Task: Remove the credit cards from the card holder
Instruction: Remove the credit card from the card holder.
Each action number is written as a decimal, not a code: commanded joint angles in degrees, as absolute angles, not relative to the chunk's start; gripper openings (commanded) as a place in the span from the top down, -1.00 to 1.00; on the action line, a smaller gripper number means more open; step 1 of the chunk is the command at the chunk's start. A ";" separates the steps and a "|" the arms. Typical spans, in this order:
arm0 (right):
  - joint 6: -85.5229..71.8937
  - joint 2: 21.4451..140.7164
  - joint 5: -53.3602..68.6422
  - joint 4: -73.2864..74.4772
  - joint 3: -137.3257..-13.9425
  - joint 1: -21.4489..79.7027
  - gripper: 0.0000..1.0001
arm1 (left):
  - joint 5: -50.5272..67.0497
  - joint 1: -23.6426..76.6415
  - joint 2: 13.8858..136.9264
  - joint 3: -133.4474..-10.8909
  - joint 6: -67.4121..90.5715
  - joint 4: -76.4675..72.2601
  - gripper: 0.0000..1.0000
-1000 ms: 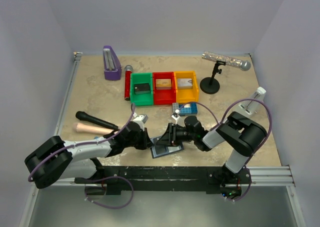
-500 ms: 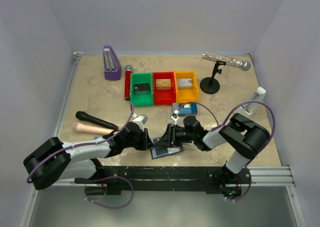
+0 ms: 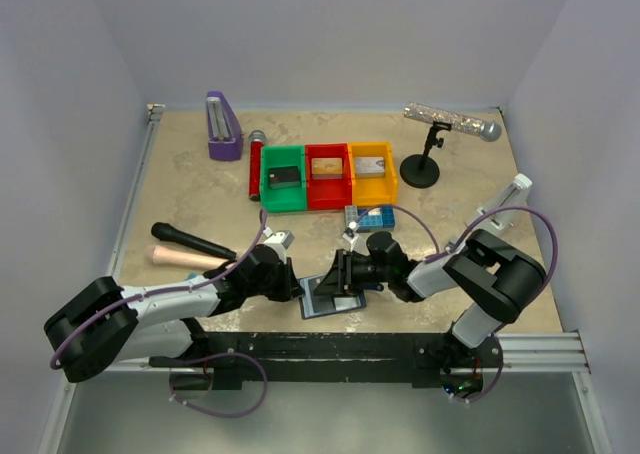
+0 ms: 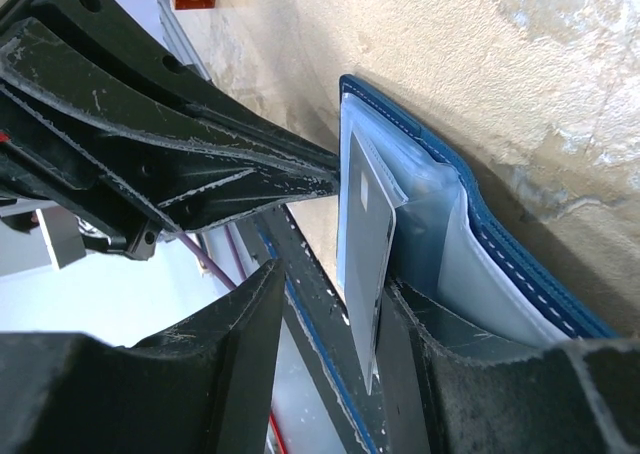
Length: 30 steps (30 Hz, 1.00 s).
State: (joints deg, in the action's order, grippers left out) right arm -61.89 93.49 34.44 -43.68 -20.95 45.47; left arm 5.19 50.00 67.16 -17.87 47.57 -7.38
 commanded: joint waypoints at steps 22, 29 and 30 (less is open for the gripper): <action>-59.33 87.80 33.31 -40.61 -20.66 45.70 0.16 | 2.46 50.10 69.34 -16.35 46.67 -6.86 1.00; -59.06 86.84 33.13 -39.82 -20.65 45.70 0.17 | 2.20 50.10 69.08 -15.91 46.76 -6.94 1.00; -58.98 86.66 33.13 -39.64 -20.48 45.62 0.17 | 2.11 50.10 69.08 -15.82 46.67 -6.94 1.00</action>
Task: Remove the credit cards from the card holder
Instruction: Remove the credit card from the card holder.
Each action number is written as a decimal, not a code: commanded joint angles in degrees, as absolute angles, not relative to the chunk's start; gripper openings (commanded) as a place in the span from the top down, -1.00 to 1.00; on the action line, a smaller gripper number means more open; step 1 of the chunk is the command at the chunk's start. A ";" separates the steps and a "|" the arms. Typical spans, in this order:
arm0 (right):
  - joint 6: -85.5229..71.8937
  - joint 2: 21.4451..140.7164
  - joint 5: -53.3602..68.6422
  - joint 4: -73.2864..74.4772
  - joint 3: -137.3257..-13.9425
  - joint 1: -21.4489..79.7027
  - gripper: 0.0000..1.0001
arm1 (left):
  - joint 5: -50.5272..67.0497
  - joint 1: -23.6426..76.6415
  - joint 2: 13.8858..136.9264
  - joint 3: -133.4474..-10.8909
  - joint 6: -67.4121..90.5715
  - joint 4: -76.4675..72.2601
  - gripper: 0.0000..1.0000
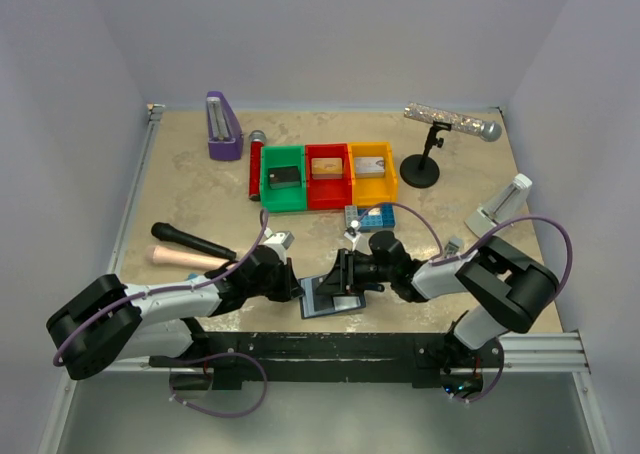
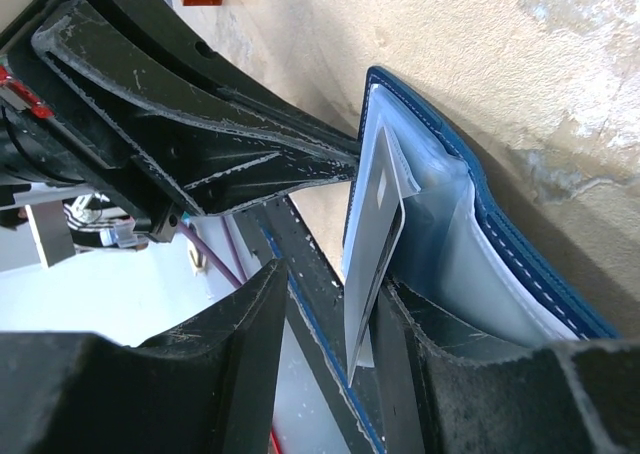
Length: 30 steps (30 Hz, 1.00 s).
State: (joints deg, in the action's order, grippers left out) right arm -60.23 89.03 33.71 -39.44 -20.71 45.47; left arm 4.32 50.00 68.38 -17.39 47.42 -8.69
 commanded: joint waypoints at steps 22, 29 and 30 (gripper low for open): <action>-55.37 80.34 31.12 -31.29 -20.48 45.18 0.19 | 0.88 50.10 68.47 -14.50 46.50 -6.68 1.00; -54.40 78.31 30.50 -28.48 -20.83 45.09 0.22 | 0.62 50.10 68.11 -13.80 46.58 -6.77 1.00; -54.40 78.31 30.50 -28.39 -20.83 45.09 0.23 | 0.62 50.10 68.03 -13.71 46.58 -6.85 1.00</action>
State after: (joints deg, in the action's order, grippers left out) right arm -55.81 79.81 30.96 -28.86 -20.27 45.32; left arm 3.79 50.02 67.75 -15.81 47.44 -11.00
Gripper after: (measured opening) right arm 0.395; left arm 0.013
